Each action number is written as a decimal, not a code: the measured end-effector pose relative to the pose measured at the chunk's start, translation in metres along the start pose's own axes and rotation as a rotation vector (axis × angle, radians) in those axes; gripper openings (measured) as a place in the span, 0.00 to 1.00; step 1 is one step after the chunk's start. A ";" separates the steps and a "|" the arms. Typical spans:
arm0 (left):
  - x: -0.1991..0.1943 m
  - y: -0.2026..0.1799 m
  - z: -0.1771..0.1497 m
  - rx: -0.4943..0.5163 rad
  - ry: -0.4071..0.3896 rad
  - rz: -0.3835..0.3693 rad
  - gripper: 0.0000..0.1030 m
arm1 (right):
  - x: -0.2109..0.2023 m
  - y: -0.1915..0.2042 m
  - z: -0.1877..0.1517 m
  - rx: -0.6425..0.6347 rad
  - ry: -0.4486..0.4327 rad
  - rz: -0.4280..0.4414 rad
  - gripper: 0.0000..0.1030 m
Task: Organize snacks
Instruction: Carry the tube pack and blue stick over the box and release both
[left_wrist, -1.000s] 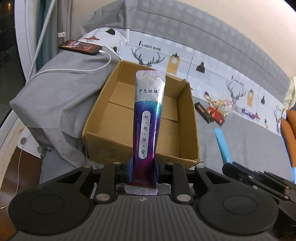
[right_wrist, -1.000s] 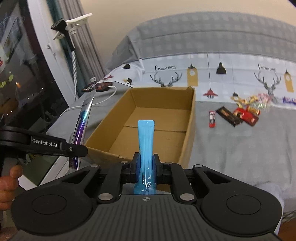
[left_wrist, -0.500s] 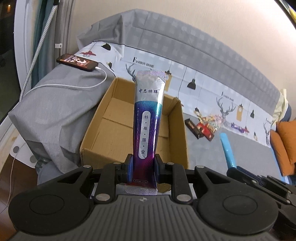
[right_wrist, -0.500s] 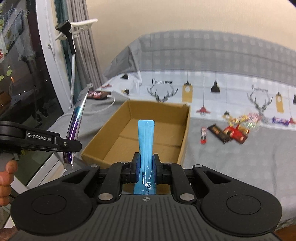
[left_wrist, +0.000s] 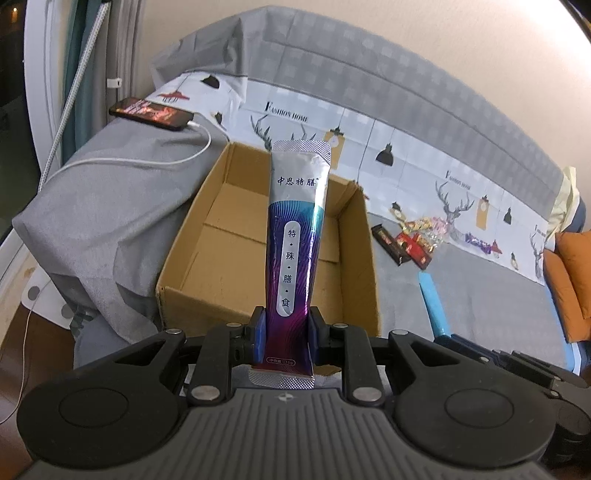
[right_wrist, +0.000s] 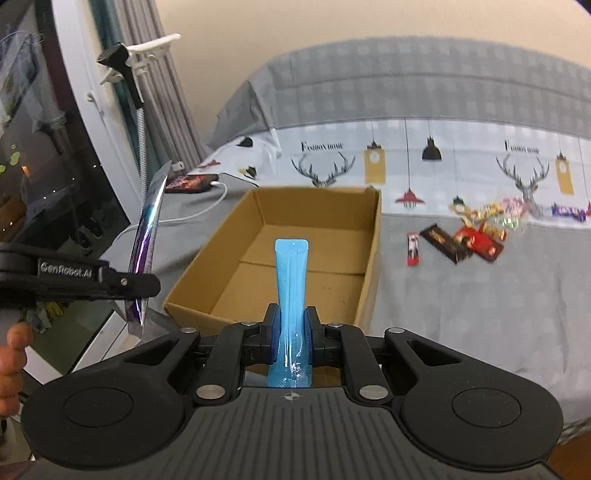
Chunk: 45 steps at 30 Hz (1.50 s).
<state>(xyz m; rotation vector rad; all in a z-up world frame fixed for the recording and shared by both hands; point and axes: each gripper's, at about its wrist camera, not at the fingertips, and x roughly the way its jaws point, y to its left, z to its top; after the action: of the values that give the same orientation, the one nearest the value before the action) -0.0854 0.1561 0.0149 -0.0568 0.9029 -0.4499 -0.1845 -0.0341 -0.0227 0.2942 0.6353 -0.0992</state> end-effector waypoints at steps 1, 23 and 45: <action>0.003 0.002 0.001 -0.003 0.005 0.005 0.24 | 0.003 0.000 0.000 0.001 0.005 0.000 0.14; 0.096 0.018 0.069 0.013 0.101 0.095 0.24 | 0.102 0.009 0.044 -0.022 0.112 -0.007 0.15; 0.198 0.023 0.092 0.077 0.221 0.172 0.24 | 0.206 -0.018 0.058 0.020 0.226 -0.051 0.15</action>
<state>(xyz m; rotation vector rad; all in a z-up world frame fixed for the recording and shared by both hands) 0.0996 0.0848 -0.0808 0.1424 1.0973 -0.3342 0.0106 -0.0693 -0.1059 0.3107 0.8669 -0.1224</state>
